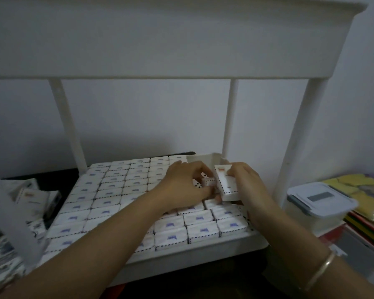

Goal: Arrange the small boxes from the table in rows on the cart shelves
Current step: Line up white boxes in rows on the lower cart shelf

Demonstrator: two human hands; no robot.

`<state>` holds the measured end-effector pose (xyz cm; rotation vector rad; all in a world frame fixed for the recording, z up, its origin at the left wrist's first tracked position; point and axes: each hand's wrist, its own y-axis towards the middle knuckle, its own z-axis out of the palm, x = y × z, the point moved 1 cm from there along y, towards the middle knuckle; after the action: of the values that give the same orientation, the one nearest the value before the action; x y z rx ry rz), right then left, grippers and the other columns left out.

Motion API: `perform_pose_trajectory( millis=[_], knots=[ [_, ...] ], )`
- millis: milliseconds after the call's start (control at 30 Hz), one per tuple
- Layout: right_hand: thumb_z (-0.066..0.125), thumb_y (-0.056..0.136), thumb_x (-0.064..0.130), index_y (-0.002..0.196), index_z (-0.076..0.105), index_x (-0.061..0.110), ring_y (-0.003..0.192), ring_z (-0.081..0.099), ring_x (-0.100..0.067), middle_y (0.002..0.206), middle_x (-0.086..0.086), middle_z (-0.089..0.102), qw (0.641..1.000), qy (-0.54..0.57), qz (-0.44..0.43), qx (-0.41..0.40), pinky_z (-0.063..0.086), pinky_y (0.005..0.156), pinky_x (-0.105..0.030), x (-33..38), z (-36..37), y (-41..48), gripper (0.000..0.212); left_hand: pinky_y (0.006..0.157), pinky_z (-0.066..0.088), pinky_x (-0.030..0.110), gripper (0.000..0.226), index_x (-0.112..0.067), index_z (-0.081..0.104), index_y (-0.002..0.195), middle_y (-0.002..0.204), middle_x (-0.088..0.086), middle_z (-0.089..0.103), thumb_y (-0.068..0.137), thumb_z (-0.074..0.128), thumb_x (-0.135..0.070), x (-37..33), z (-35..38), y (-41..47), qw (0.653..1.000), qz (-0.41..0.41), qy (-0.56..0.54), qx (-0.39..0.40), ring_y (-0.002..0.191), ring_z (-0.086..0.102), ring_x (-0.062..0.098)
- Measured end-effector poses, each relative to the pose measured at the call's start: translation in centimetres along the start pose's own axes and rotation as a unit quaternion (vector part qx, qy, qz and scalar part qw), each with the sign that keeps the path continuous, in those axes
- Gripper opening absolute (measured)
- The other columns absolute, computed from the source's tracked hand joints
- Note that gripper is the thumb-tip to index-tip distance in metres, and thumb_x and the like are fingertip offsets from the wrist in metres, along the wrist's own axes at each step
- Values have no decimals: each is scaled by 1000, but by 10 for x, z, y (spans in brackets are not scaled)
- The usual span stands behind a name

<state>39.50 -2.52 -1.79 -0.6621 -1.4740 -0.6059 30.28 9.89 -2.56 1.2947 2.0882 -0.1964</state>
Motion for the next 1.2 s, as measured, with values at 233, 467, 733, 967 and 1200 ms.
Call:
perform_pose_trajectory(
  millis=[233,467,733,967,1200],
  knots=[
    [41,96,19,94,55,25,71,59,-18,86,-6,62,999,1,0,-40,50,57,-28,-3,-3,5,16,121,2,38,11,-33,60,94,79,-24,68,83,57,-33,-3,-8,-5,997,28,58,53,93,55,-8],
    [51,98,21,113,52,30,84,58,-3,98,12,60,995,-25,-73,-64,47,59,-20,-11,-6,12,17,117,22,36,24,-38,66,72,71,-21,67,84,56,-20,-6,-9,-5,998,43,35,27,78,57,-5],
    [53,92,1,112,61,24,86,65,-15,107,-3,69,990,-114,-70,47,52,64,-18,-17,0,16,31,89,40,32,30,-46,71,64,80,-16,58,70,49,-26,1,-7,-7,991,89,39,-94,86,51,3],
    [37,90,2,101,63,22,81,50,-10,93,2,56,969,-220,-3,108,35,58,-19,-9,10,17,34,74,50,36,19,-25,59,74,82,-10,60,81,47,-12,-5,-11,-15,972,80,-15,-221,79,58,9],
    [36,100,15,135,52,7,119,50,-24,134,-13,54,950,-290,17,111,38,86,-28,-1,3,8,39,82,41,29,13,-29,59,97,99,-5,53,92,49,-35,-2,1,-14,984,41,160,-66,97,48,14]
  ],
)
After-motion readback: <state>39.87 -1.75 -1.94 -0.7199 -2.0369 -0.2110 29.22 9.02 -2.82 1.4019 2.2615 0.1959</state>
